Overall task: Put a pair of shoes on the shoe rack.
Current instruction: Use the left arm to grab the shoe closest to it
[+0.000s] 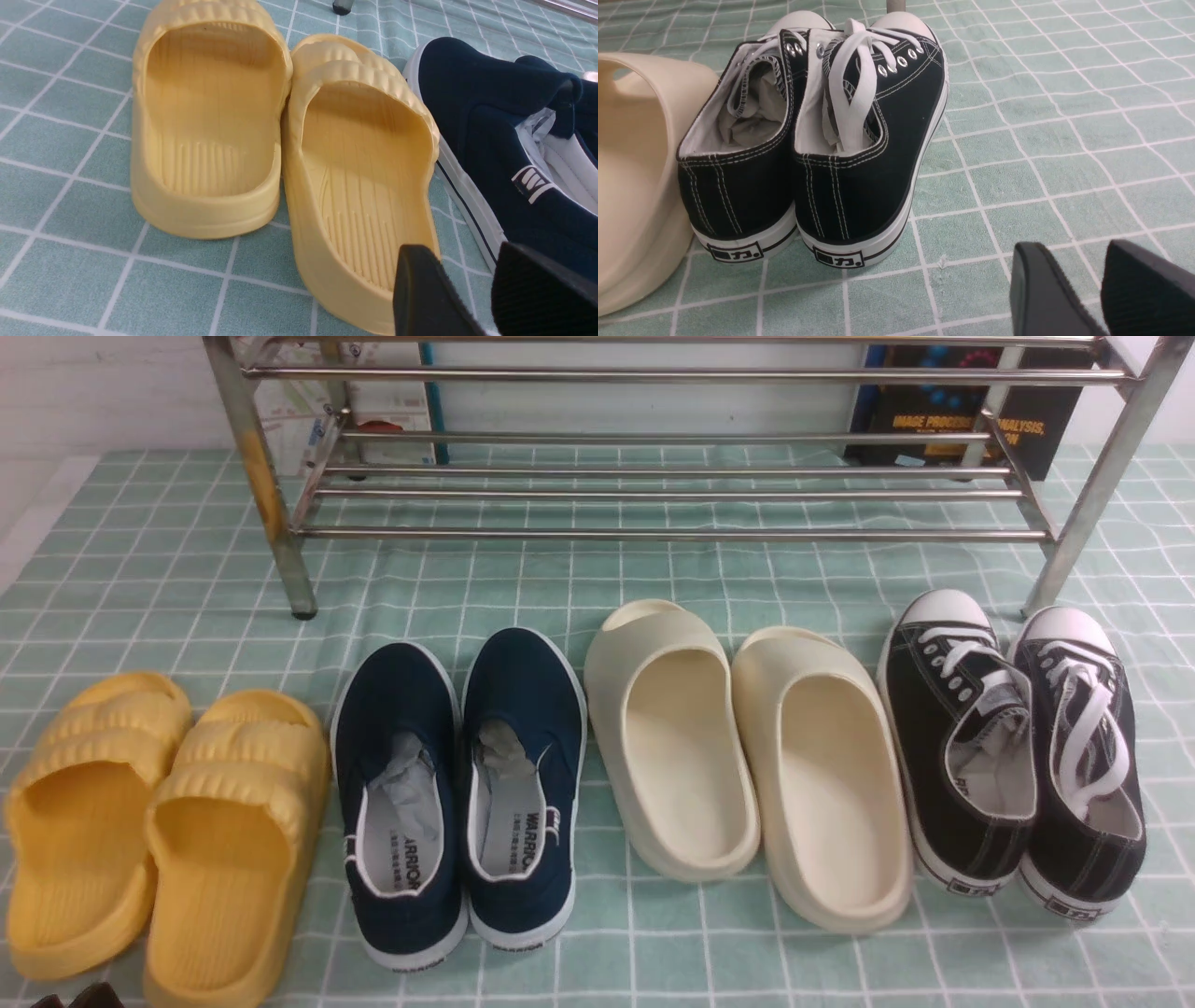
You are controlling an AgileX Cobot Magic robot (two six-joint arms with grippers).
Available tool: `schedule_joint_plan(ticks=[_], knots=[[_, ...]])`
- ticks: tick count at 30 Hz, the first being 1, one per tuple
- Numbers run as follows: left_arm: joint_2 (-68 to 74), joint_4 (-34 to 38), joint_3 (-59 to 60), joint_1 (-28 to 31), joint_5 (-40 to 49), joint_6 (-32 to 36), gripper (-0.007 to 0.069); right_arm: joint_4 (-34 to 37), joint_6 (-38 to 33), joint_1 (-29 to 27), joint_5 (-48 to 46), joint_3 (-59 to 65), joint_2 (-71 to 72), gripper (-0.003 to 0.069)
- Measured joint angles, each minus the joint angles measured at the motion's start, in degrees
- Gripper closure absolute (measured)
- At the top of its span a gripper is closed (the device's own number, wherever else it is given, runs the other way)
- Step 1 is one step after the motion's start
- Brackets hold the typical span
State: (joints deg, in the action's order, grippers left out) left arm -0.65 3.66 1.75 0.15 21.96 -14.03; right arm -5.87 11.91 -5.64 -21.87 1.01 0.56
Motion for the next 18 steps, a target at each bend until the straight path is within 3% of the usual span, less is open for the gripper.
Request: schedule_joint_plan(ticks=[18], knots=[[0.0,0.0,0.0,0.0,0.0,0.0,0.0386,0.0,0.0,0.0,0.0,0.0,0.0,0.0420]])
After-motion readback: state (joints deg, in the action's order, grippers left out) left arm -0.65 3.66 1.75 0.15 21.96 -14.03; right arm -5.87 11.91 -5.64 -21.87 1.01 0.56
